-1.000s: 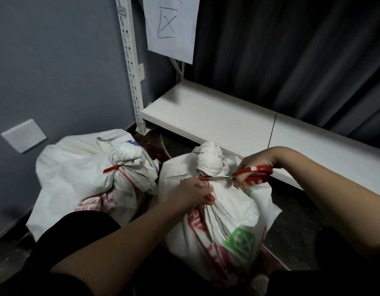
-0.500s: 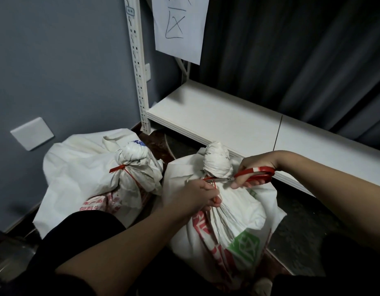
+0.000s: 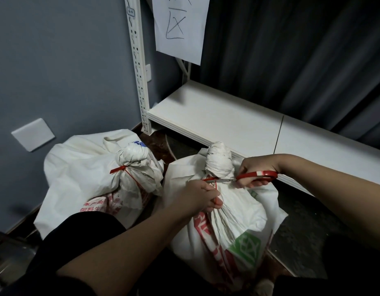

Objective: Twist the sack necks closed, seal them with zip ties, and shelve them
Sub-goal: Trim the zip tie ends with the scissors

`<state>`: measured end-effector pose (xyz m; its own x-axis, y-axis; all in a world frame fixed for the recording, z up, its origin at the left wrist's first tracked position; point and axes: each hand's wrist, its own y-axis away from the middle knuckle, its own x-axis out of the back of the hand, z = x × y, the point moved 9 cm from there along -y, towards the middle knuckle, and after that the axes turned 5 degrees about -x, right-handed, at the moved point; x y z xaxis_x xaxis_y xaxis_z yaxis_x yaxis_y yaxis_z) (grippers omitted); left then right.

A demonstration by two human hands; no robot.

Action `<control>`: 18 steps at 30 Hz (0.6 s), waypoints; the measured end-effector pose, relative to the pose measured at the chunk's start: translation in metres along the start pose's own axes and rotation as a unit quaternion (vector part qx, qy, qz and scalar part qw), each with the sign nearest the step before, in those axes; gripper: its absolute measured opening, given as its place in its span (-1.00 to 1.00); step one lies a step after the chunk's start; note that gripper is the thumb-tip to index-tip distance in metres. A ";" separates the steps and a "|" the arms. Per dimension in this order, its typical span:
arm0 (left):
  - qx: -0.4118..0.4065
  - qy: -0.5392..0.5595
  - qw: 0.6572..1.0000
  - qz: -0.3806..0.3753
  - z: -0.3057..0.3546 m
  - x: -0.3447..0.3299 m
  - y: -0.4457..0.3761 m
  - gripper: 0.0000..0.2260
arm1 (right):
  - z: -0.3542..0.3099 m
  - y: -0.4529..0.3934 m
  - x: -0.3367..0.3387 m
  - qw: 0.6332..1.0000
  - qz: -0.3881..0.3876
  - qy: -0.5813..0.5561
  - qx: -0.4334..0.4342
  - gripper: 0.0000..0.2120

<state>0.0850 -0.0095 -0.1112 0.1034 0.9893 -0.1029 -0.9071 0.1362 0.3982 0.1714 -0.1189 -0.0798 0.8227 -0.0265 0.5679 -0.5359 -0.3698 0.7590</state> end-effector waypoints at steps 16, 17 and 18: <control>0.014 -0.026 0.999 -0.025 -0.003 -0.001 0.001 -0.85 | 0.013 0.004 0.004 0.999 0.018 -0.028 -0.013 -0.72; 0.021 -0.034 0.999 -0.037 -0.005 -0.002 0.001 -0.85 | 0.012 0.007 0.004 1.000 0.010 -0.024 -0.015 -0.71; 0.026 -0.042 0.998 -0.051 -0.006 -0.005 0.002 -0.86 | 0.013 0.009 0.004 1.000 0.001 -0.021 -0.021 -0.70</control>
<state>0.0801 -0.0139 -0.1151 0.2292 0.9709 -0.0697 -0.8682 0.2363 0.4363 0.1723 -0.1347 -0.0750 0.8282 -0.0674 0.5563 -0.5445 -0.3313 0.7705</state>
